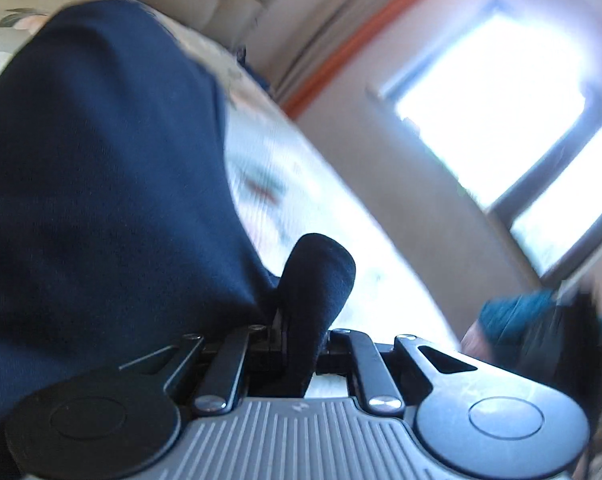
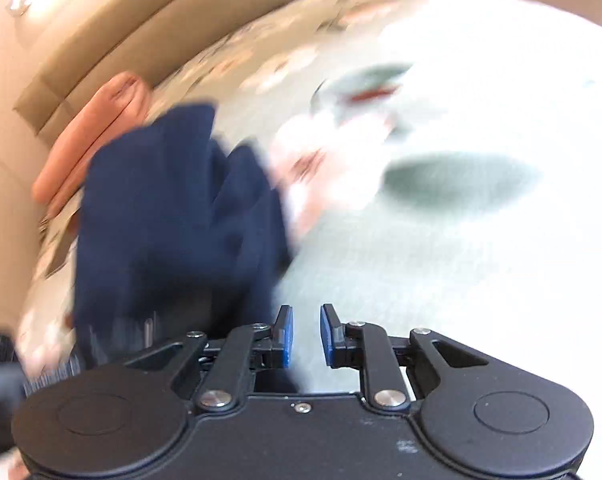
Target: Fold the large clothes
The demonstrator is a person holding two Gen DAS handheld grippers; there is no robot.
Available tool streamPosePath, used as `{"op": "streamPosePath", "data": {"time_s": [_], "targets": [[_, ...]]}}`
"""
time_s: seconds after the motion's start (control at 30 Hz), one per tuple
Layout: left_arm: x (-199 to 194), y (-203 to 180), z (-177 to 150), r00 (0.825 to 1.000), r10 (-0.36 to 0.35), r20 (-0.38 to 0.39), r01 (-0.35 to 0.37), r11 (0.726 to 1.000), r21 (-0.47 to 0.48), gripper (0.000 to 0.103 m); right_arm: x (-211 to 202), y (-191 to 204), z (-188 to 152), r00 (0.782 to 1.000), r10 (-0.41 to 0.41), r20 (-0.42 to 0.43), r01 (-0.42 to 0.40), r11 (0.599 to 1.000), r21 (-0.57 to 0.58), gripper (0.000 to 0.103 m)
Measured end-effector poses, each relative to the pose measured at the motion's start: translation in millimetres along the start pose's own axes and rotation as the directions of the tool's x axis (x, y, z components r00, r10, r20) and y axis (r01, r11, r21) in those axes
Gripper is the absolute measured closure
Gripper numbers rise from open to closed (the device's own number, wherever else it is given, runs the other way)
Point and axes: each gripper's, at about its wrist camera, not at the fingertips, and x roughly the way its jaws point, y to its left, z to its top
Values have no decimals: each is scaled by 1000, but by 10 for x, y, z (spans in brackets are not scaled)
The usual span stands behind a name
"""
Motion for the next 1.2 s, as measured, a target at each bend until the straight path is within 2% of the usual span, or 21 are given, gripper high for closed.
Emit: {"op": "streamPosePath", "data": {"time_s": [0.07, 0.17, 0.23, 0.27, 0.33, 0.43, 0.47, 0.53, 0.6, 0.67, 0.77, 0.8, 0.83, 0.87, 0.93, 0.97, 1.0, 1.03, 1.1, 1.13, 1.2], "targets": [[88, -63, -51, 999, 31, -39, -28, 998, 63, 92, 2, 19, 255, 999, -7, 50, 10, 999, -48, 81], [170, -190, -208, 992, 81, -97, -64, 985, 163, 92, 100, 213, 665, 993, 78, 83, -64, 984, -166, 80], [179, -220, -226, 987, 102, -124, -76, 976, 203, 92, 257, 519, 855, 985, 144, 91, -111, 948, -298, 61], [149, -250, -220, 985, 106, -133, -76, 974, 216, 91, 352, 662, 943, 987, 142, 73, -107, 926, -362, 57], [8, -336, -173, 981, 84, -174, -40, 970, 242, 75, 531, 934, 1089, 983, 181, 39, -145, 882, -448, 57], [-343, -579, -184, 964, 37, -262, 46, 951, 305, 72, 564, 1186, 1197, 974, 225, 8, -180, 803, -569, 57], [-530, -645, -163, 968, 25, -250, 62, 941, 332, 72, 556, 1258, 1193, 976, 218, 11, -165, 770, -616, 58], [-792, -636, -26, 973, 38, -230, 42, 941, 336, 72, 552, 1351, 1143, 980, 197, 35, -119, 712, -692, 70], [-938, -517, 128, 982, 101, -161, -40, 938, 345, 72, 604, 1343, 1192, 981, 189, 33, -109, 690, -716, 84], [-1051, -291, 285, 986, 156, -59, -130, 942, 308, 72, 693, 1364, 1297, 975, 221, -7, -161, 690, -705, 85], [-1033, 45, 434, 973, 220, 69, -229, 957, 180, 75, 725, 1673, 1315, 938, 331, -100, -305, 657, -690, 85], [-1032, 184, 449, 968, 236, 81, -245, 959, 141, 75, 750, 1815, 1273, 921, 367, -128, -347, 626, -698, 85], [-948, 332, 429, 970, 238, 56, -243, 965, 98, 76, 792, 1956, 1216, 909, 386, -158, -377, 597, -708, 85], [-757, 399, 368, 978, 209, 29, -210, 975, 72, 76, 875, 2082, 1145, 905, 382, -186, -390, 574, -720, 84], [-439, 497, 207, 988, 155, -26, -154, 987, 43, 76, 1136, 2224, 997, 921, 310, -236, -376, 546, -749, 84], [-305, 504, 131, 990, 132, -54, -130, 990, 46, 76, 1257, 2206, 934, 934, 275, -229, -348, 550, -760, 82], [-204, 487, 79, 990, 123, -73, -117, 990, 82, 79, 1324, 2137, 918, 940, 259, -224, -336, 567, -752, 73], [-65, 470, 63, 987, 135, -92, -123, 984, 132, 85, 1378, 2036, 938, 947, 231, -221, -318, 602, -733, 69], [65, 535, 60, 988, 91, -126, -78, 991, 106, 92, 1513, 1771, 988, 981, 103, -163, -189, 684, -705, 70], [117, 573, 63, 987, 63, -146, -50, 994, 97, 93, 1600, 1590, 1004, 985, 55, -163, -152, 718, -680, 72], [151, 535, 62, 982, 66, -175, -44, 991, 129, 93, 1684, 1270, 1046, 968, 96, -230, -215, 789, -576, 78]]}}
